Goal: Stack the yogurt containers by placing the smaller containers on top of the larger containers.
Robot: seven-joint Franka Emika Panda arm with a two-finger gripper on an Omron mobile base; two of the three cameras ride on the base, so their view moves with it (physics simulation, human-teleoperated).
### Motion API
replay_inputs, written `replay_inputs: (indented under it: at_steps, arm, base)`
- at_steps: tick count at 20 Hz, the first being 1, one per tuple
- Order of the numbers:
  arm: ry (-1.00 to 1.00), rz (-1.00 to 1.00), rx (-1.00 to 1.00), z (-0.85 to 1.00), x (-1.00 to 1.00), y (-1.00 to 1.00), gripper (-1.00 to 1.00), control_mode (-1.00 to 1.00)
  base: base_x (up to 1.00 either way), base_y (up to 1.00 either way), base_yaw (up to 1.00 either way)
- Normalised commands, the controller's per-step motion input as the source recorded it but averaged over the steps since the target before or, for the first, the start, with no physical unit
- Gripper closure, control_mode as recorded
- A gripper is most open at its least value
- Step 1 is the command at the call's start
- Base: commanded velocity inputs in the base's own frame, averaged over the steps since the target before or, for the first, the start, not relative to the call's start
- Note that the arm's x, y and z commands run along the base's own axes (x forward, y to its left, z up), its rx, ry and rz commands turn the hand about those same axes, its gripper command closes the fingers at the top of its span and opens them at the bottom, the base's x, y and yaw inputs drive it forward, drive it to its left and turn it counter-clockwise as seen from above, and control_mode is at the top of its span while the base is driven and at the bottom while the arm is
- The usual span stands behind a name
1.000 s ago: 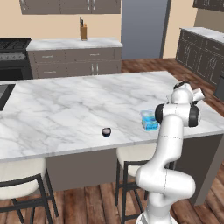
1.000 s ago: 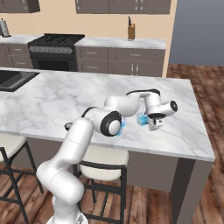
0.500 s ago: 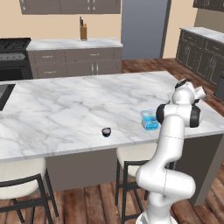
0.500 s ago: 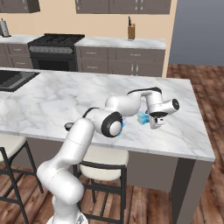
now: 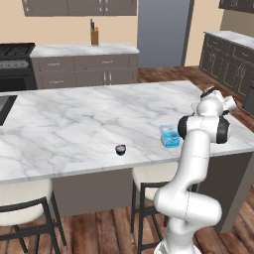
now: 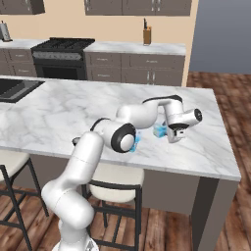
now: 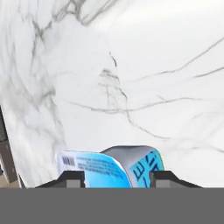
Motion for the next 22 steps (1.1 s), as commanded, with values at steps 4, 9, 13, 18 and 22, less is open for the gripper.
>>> replay_inputs:
  at_steps: [4,9,13,18,22]
  arm:
    - [0.01,0.00,0.00,0.01,-0.30,0.18,1.00,-1.00]
    - [0.00,0.00,0.00,0.04,-0.33,0.23,1.00,-1.00]
    - [0.00,0.00,0.00,0.08,-0.34,0.28,1.00,-1.00]
    - [0.00,0.00,0.00,0.25,-0.20,0.14,1.00,-1.00]
    - [0.00,-0.01,0.00,0.34,0.01,-0.08,1.00,-1.00]
  base:
    - [0.00,0.00,0.00]
    - [0.00,0.00,0.00]
    - [0.00,0.00,0.00]
    - [0.00,0.00,0.00]
    - [0.00,0.00,0.00]
